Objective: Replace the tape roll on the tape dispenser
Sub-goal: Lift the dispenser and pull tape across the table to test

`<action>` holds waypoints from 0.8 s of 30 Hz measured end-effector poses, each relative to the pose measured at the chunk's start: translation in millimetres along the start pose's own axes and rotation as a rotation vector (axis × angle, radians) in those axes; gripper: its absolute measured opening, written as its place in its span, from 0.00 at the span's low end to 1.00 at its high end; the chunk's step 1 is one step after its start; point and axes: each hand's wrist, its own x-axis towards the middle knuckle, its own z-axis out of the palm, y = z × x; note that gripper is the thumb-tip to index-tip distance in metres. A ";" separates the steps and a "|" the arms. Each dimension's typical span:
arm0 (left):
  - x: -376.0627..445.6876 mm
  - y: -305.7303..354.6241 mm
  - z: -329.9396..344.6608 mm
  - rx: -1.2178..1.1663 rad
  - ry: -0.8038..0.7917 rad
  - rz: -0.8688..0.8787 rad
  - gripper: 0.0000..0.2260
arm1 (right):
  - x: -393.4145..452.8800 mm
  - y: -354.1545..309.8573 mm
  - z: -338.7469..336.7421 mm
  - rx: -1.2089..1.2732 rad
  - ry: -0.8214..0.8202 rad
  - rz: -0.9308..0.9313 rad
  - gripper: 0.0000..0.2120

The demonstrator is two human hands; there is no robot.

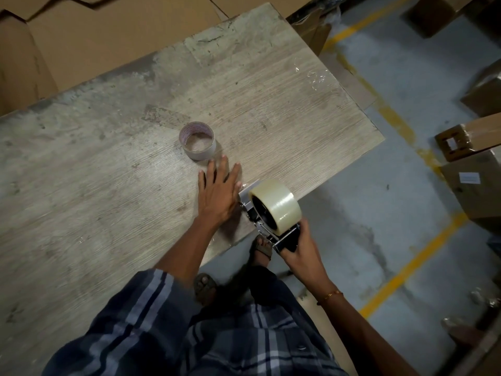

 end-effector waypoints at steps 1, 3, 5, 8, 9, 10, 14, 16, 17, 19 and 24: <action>-5.8 -4.3 -0.1 -0.010 0.011 0.086 0.28 | 0.1 -0.9 -0.2 -0.016 -0.003 -0.006 0.31; -18.7 -17.5 5.3 -0.010 0.023 0.258 0.28 | 1.2 -1.6 -0.5 -0.047 -0.015 -0.019 0.31; -25.5 -27.6 10.4 0.030 0.001 0.324 0.23 | 1.7 -1.8 -1.9 -0.047 -0.030 -0.032 0.31; -26.4 -27.4 5.3 0.124 -0.024 0.350 0.24 | 2.3 -3.6 -5.0 -0.031 -0.009 -0.056 0.30; -26.3 -26.7 2.7 0.140 -0.018 0.367 0.24 | 2.1 -4.3 -5.1 -0.030 -0.010 -0.054 0.30; -25.7 -27.3 1.6 0.141 -0.011 0.384 0.23 | 1.6 -5.0 -5.0 -0.024 -0.016 -0.045 0.31; -23.3 -32.8 -1.1 0.173 -0.094 0.395 0.29 | -5.1 -10.9 -3.8 0.037 -0.063 0.004 0.42; -22.3 -32.1 -3.5 0.175 -0.165 0.379 0.36 | -10.8 -17.8 -1.8 0.037 -0.045 0.024 0.43; -21.5 -31.7 -4.2 0.183 -0.193 0.372 0.38 | -13.5 -20.6 0.8 0.012 -0.007 0.015 0.42; -18.3 -29.4 -8.8 0.236 -0.258 0.354 0.42 | -17.0 -25.6 7.0 -0.075 0.081 -0.019 0.41; -17.0 -19.2 -20.7 0.332 -0.388 0.305 0.45 | -17.7 -26.6 16.2 -0.169 0.148 -0.005 0.37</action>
